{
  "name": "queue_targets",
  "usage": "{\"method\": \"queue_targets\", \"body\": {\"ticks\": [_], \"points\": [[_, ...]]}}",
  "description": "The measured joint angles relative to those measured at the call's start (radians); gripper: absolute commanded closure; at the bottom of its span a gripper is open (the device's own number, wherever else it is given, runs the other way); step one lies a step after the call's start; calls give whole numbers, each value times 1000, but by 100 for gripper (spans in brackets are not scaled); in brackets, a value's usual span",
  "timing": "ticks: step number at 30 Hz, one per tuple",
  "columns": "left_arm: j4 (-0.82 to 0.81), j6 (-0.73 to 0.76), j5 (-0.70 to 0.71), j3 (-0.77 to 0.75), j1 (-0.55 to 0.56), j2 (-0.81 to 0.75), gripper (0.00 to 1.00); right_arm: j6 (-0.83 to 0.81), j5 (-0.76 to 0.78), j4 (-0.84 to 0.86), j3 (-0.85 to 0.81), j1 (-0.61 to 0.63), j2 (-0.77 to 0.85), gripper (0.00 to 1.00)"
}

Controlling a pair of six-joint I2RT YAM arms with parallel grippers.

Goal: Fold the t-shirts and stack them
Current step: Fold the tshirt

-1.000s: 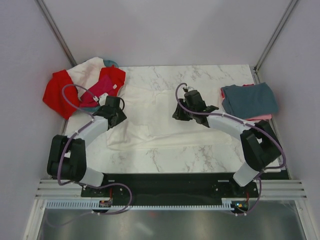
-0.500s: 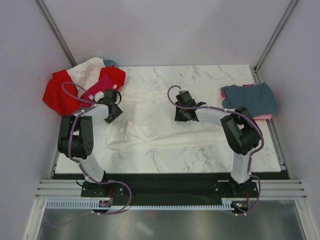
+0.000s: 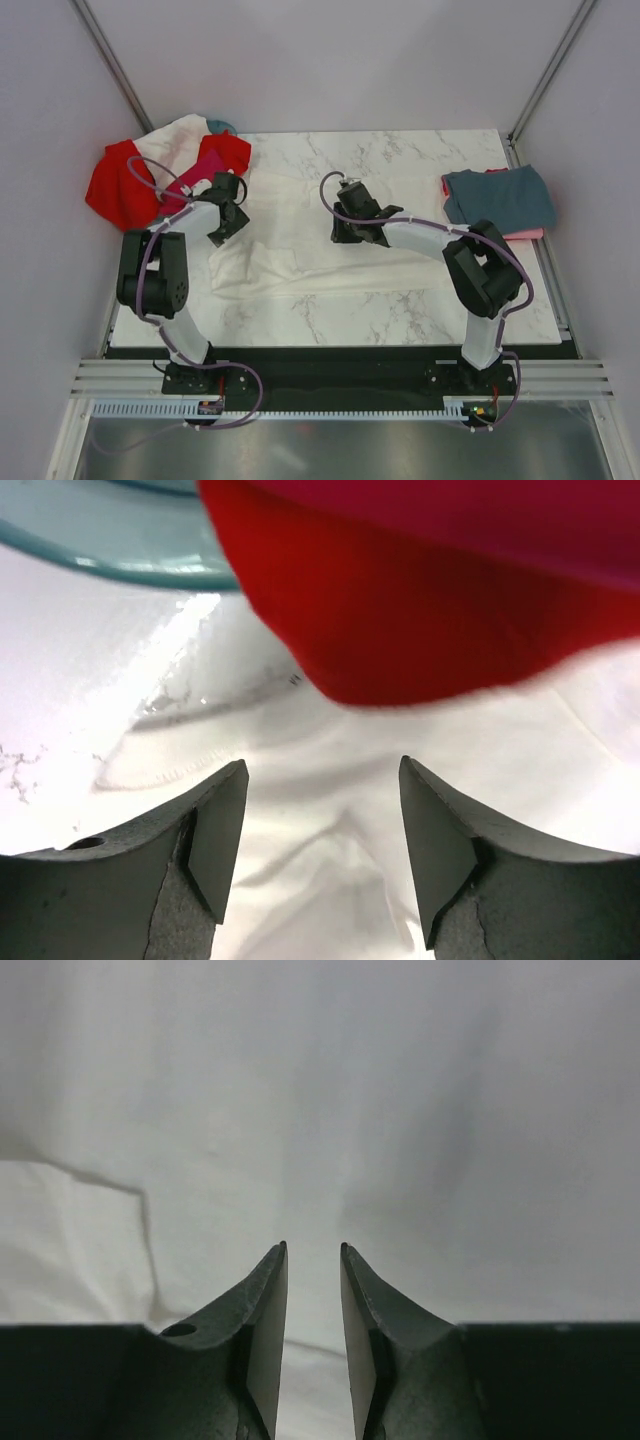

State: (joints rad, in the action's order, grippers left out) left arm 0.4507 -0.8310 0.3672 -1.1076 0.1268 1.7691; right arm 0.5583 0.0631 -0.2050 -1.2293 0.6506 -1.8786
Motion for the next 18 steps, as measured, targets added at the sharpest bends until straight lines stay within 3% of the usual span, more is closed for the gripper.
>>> {"method": "queue_targets", "body": {"ticks": [8,18], "points": [[2,-2,3,69,36,-190,32,38,-143,83,-107,76,-46,66],[-20,-21,-24,172,33,-257,36,70,-205,103,-217,141,-219,65]]}}
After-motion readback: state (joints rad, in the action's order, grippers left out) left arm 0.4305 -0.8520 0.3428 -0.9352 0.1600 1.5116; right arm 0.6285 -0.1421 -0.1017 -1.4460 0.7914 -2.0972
